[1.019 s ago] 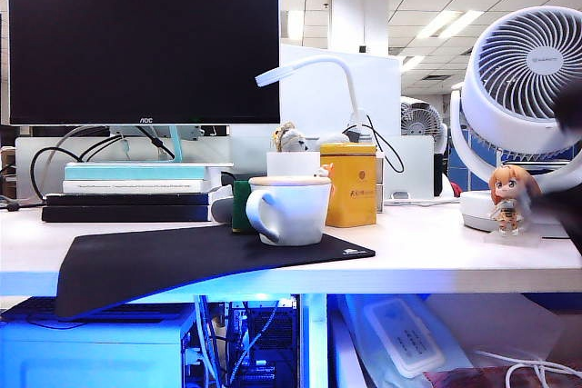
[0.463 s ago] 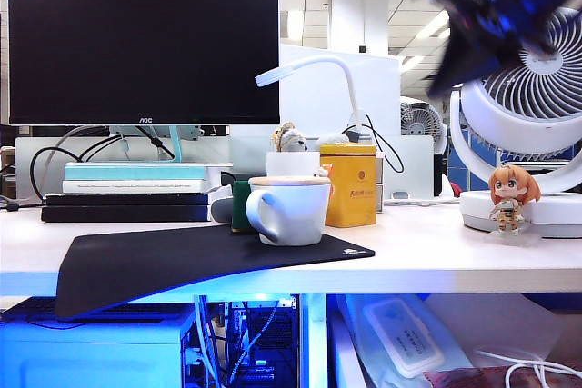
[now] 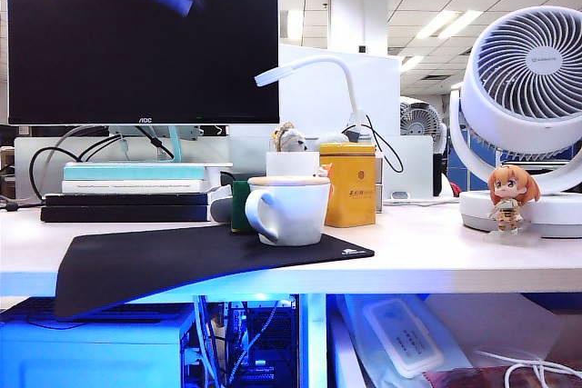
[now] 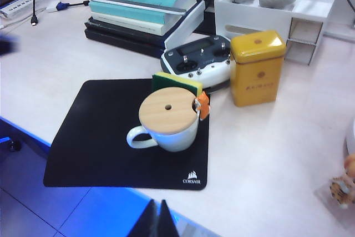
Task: Open the drawer, place the cleaning sponge inside, then close the drawer.
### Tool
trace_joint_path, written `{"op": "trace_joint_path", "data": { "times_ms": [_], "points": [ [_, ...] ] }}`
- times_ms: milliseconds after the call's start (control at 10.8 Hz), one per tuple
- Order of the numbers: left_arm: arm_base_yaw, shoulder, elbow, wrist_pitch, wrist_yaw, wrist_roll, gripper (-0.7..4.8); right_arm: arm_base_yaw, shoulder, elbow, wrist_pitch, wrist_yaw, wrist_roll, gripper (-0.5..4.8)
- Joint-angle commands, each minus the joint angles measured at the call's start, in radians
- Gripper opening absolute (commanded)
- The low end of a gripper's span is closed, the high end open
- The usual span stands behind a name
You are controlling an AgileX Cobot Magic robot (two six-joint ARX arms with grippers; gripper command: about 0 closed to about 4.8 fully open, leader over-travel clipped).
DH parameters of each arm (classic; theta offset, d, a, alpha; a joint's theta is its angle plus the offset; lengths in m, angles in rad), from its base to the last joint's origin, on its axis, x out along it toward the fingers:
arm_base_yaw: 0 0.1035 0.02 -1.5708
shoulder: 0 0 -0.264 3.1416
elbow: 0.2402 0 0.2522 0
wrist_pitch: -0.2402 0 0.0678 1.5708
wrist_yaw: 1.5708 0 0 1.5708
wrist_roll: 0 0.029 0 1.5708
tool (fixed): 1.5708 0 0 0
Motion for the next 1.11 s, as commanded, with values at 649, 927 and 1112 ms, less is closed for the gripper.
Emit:
{"op": "trace_joint_path", "data": {
  "times_ms": [649, 927, 1112],
  "points": [
    [0.21, 0.589, 0.041, 0.543, 0.271, 0.082, 4.57, 0.002, -0.008, 0.006, -0.049, -0.05, 0.054, -0.05],
    [0.282, 0.722, 0.112, 0.659, 0.499, 0.013, 4.24, 0.002, -0.008, 0.006, -0.069, -0.049, 0.056, -0.05],
    [0.298, 0.815, 0.166, 0.727, 0.618, -0.047, 4.25, 0.002, -0.008, 0.006, -0.08, -0.049, 0.056, -0.05]
  ]
}}
